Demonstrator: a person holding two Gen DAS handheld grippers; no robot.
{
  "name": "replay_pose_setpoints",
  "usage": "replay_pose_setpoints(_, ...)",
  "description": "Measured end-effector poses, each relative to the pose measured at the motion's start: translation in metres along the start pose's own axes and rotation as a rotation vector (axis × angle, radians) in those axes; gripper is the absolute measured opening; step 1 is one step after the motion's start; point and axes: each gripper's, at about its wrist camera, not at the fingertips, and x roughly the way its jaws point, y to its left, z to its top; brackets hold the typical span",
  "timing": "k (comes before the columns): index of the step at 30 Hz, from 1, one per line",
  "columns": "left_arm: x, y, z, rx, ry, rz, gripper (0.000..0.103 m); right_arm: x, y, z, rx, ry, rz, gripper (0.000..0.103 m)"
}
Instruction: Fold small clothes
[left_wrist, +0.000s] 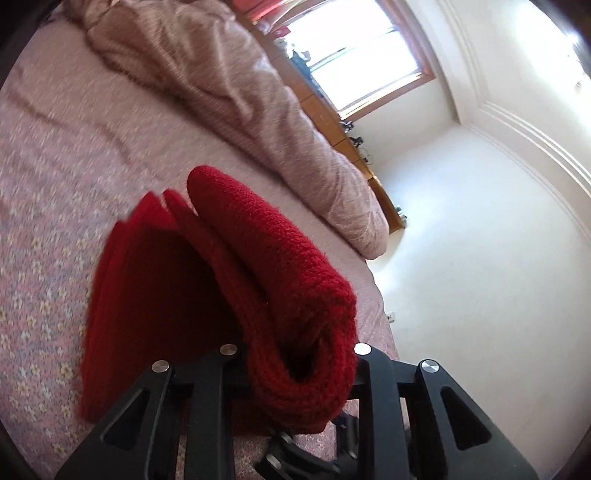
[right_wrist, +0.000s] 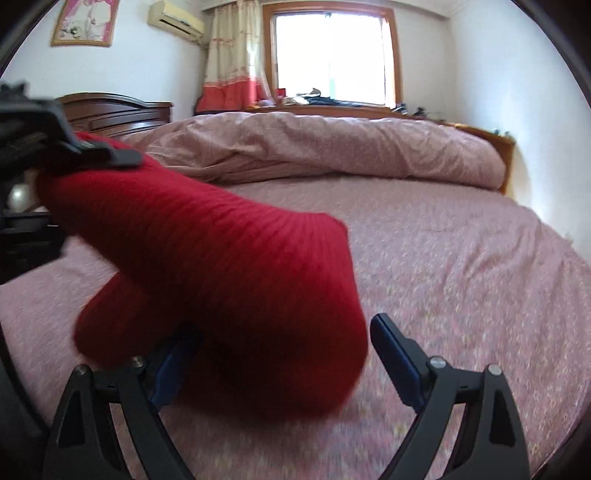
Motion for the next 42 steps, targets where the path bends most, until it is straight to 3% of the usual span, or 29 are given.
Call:
replay_pose_setpoints(2,-0.003,0.000,0.002,0.011,-0.018,-0.005,0.018,0.021,-0.001,0.001,0.009,0.049,-0.042,0.093)
replay_pose_setpoints(4,-0.012,0.003,0.002,0.014,-0.049,0.016,0.017,0.030,-0.024,-0.002,0.139,0.072,-0.051,0.093)
replay_pose_setpoints(7,-0.018,0.022,-0.004,0.002,-0.054,0.064,0.017,0.027,-0.068,-0.020,0.367,0.091,0.091,0.094)
replay_pose_setpoints(10,-0.016,0.048,-0.020,-0.023,-0.030,0.158,0.017,0.014,-0.067,-0.033,0.270,0.074,0.094,0.094)
replay_pose_setpoints(12,-0.014,0.053,-0.027,-0.028,-0.005,0.189,0.017,0.011,-0.069,-0.039,0.282,0.079,0.102,0.094)
replay_pose_setpoints(16,-0.008,0.049,-0.033,0.053,0.001,0.261,0.021,0.005,-0.066,-0.041,0.270,0.096,0.095,0.094)
replay_pose_setpoints(22,-0.002,0.058,-0.036,0.031,0.016,0.268,0.031,-0.017,-0.080,-0.052,0.287,0.126,0.103,0.094)
replay_pose_setpoints(27,-0.008,0.052,-0.032,0.048,0.024,0.281,0.034,-0.040,-0.083,-0.050,0.256,0.124,0.005,0.094)
replay_pose_setpoints(30,-0.012,0.044,-0.026,0.082,0.012,0.308,0.039,-0.055,-0.095,-0.046,0.284,0.116,-0.057,0.083)
replay_pose_setpoints(32,-0.020,0.039,-0.025,0.095,0.000,0.332,0.040,-0.060,-0.101,-0.033,0.304,0.092,-0.039,0.074)
replay_pose_setpoints(35,-0.044,0.032,-0.026,0.120,-0.111,0.318,0.040,-0.065,-0.097,-0.012,0.303,0.054,0.074,0.065)
replay_pose_setpoints(38,-0.066,0.026,-0.021,0.130,-0.223,0.312,0.040,-0.065,-0.076,0.014,0.247,-0.001,0.233,0.038)
replay_pose_setpoints(40,-0.071,0.022,-0.017,0.129,-0.260,0.310,0.038,-0.057,-0.058,0.023,0.191,-0.004,0.268,0.016)
replay_pose_setpoints(42,-0.066,0.013,-0.017,0.178,-0.242,0.286,0.026,-0.045,-0.039,0.024,0.132,0.011,0.285,0.011)
